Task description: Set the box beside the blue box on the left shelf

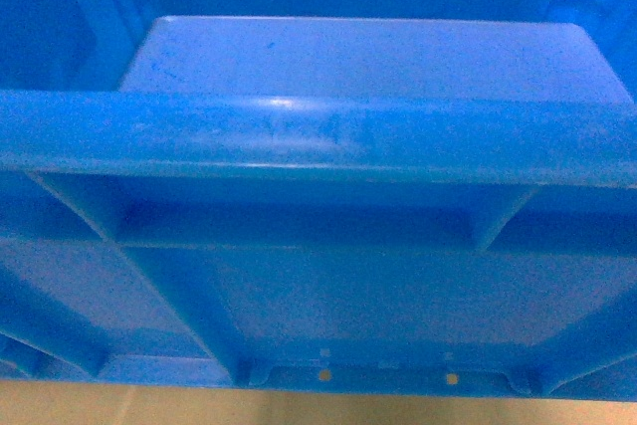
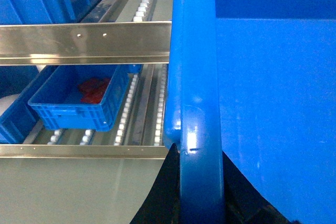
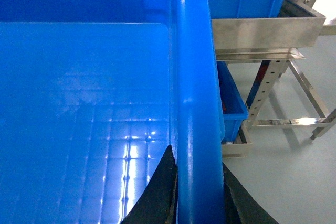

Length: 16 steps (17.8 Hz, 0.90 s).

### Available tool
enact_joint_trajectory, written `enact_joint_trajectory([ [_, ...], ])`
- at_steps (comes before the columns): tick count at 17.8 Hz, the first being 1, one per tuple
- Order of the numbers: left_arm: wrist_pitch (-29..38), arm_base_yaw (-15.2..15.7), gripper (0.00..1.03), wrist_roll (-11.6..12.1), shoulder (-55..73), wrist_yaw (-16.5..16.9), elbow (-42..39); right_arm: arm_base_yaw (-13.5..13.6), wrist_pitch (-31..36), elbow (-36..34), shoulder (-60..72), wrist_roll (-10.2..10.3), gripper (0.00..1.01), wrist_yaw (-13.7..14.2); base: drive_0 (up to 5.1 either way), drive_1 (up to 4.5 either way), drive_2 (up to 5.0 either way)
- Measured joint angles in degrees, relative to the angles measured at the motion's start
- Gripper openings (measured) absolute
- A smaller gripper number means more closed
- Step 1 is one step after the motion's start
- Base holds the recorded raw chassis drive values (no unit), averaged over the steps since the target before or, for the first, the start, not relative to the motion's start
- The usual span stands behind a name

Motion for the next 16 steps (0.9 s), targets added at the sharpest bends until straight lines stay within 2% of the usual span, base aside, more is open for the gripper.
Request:
enact_joint_trajectory([
  [13,-0.07,0.15,0.09,0.02,-0.24,-0.13,-0.02,0.31,0.07,0.0,0.02,0.02,0.1,0.0,-4.9,2.51,2.5],
  [16,-0.11,0.15,0.09,0.02,-0.11,0.04,-0.02,0.31,0.0,0.0,0.02,0.0,0.1,0.04,0.0,0.0,0.0],
])
